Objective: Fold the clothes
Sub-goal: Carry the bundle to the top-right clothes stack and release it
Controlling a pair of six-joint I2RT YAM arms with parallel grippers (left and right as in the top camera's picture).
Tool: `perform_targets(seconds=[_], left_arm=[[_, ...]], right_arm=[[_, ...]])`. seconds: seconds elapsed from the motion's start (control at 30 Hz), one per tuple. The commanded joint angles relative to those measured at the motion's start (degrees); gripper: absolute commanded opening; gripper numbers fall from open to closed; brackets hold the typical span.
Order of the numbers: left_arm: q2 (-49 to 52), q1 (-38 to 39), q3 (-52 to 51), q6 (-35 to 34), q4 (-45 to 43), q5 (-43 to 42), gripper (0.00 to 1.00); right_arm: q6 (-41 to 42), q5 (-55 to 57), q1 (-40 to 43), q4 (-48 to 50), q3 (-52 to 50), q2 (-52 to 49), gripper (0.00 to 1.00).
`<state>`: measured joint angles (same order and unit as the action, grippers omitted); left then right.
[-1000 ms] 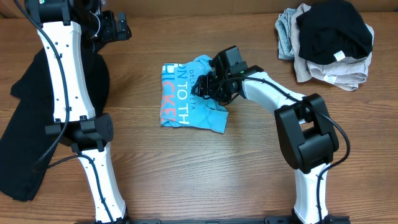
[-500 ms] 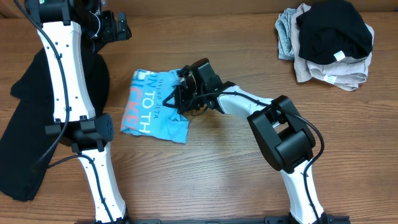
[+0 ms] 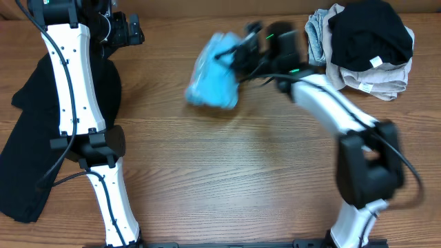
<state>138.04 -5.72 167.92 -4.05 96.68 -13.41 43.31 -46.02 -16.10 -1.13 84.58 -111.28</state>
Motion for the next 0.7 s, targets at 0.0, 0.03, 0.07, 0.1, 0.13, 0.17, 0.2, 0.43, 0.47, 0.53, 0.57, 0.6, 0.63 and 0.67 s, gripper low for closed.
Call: perform_targets(seconds=[0.0, 0.03, 0.07, 0.1, 0.13, 0.17, 0.2, 0.43, 0.47, 0.53, 0.57, 0.6, 0.63, 0.67], left_arm=[[0.35, -0.26, -0.31, 1.29, 0.11, 0.74, 1.00], [0.35, -0.26, -0.31, 1.29, 0.11, 0.74, 1.00], [0.35, -0.26, -0.31, 1.29, 0.11, 0.76, 1.00], [0.35, -0.26, -0.31, 1.31, 0.11, 0.76, 1.00], [0.35, -0.26, -0.31, 1.29, 0.11, 0.76, 1.00], [0.35, -0.26, -0.31, 1.29, 0.11, 0.74, 1.00], [0.35, -0.26, -0.31, 1.29, 0.11, 0.74, 1.00], [0.35, -0.26, -0.31, 1.27, 0.11, 0.74, 1.00], [0.35, -0.26, -0.31, 1.27, 0.11, 0.74, 1.00], [0.35, -0.26, -0.31, 1.27, 0.07, 0.74, 1.00], [0.35, -0.26, -0.31, 1.27, 0.02, 0.74, 1.00], [0.35, -0.26, -0.31, 1.27, -0.02, 0.74, 1.00], [0.35, -0.26, -0.31, 1.27, -0.04, 0.74, 1.00], [0.35, -0.26, -0.31, 1.25, -0.07, 0.74, 1.00]], right_arm=[[1.31, 1.73, 4.33, 0.68, 0.68, 7.37, 0.04], [1.31, 3.13, 5.88, 0.66, 0.68, 8.44, 0.04], [1.31, 4.50, 7.74, 0.68, 0.68, 9.40, 0.04], [1.36, 5.79, 9.68, 0.70, 0.68, 10.16, 0.04], [1.36, 6.60, 11.02, 0.79, 0.68, 10.54, 0.04], [1.40, 7.50, 12.96, 1.25, 0.70, 10.84, 0.04], [1.73, 7.96, 14.53, 1.88, 0.72, 10.91, 0.04], [6.14, 13.09, 24.76, 10.16, 0.72, 10.75, 0.04], [6.54, 13.66, 25.88, 11.67, 0.72, 10.64, 0.04], [7.93, 14.36, 27.98, 14.58, 0.74, 10.21, 0.04], [9.03, 14.99, 29.09, 15.78, 0.74, 9.81, 0.04], [9.46, 15.34, 29.97, 16.76, 0.74, 9.44, 0.04], [10.08, 15.72, 30.73, 17.59, 0.74, 9.01, 0.04], [10.73, 16.50, 31.47, 18.27, 0.74, 8.48, 0.04]])
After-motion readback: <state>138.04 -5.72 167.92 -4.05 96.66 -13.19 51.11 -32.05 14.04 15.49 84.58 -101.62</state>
